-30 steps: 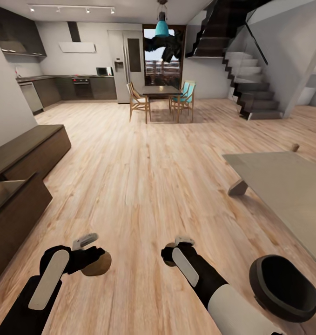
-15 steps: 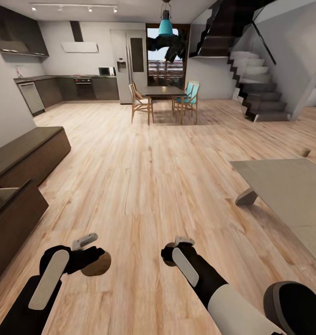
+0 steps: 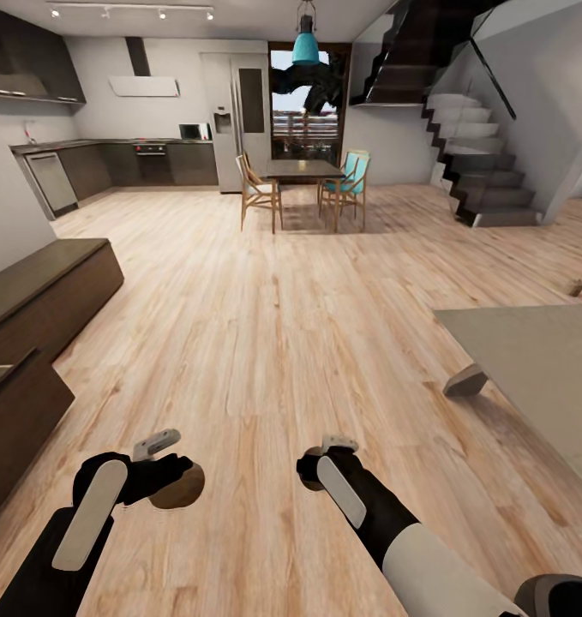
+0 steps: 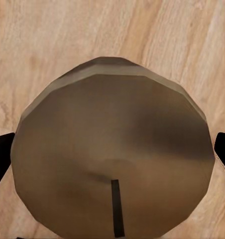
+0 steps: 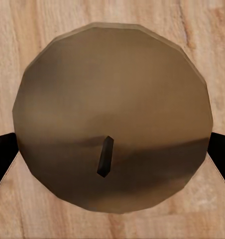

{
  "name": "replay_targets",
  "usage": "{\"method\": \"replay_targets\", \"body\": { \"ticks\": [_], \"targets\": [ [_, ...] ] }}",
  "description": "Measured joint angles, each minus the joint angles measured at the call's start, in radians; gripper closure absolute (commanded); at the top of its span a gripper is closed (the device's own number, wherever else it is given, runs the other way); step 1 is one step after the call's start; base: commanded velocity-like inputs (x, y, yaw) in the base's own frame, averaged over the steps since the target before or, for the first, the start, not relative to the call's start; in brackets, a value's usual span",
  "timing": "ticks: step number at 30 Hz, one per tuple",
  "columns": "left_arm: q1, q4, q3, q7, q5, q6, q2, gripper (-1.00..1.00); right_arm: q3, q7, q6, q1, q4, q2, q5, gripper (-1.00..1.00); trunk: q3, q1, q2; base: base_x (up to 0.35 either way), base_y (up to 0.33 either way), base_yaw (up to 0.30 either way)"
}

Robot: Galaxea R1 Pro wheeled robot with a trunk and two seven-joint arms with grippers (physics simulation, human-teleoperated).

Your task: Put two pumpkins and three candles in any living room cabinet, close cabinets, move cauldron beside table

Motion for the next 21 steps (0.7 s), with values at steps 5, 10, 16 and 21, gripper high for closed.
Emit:
{"method": "replay_targets", "body": {
  "ticks": [5, 10, 16, 21],
  "targets": [
    [0.000, 0.002, 0.000, 0.000, -0.001, 0.000, 0.000, 1.00, 0.000, 0.000, 0.000, 0.000, 0.000, -0.001, 0.000, 1.00, 0.001, 0.000, 0.000, 0.332, 0.000, 0.000],
    [0.000, 0.003, 0.000, 0.000, -0.001, 0.000, -0.001, 1.00, 0.000, 0.000, 0.000, 0.000, 0.000, -0.001, 0.000, 1.00, 0.007, 0.000, 0.000, 0.331, 0.000, 0.000],
    [0.000, 0.003, 0.000, -0.001, -0.001, 0.000, 0.000, 1.00, 0.000, 0.000, 0.000, 0.000, 0.000, -0.002, 0.000, 1.00, 0.009, 0.000, 0.000, 0.331, 0.000, 0.000],
    [0.000, 0.003, -0.001, -0.001, -0.001, 0.000, -0.001, 1.00, 0.000, 0.000, 0.000, 0.000, 0.000, -0.002, 0.000, 1.00, 0.009, 0.000, 0.000, 0.331, 0.000, 0.000]
  ]
}}
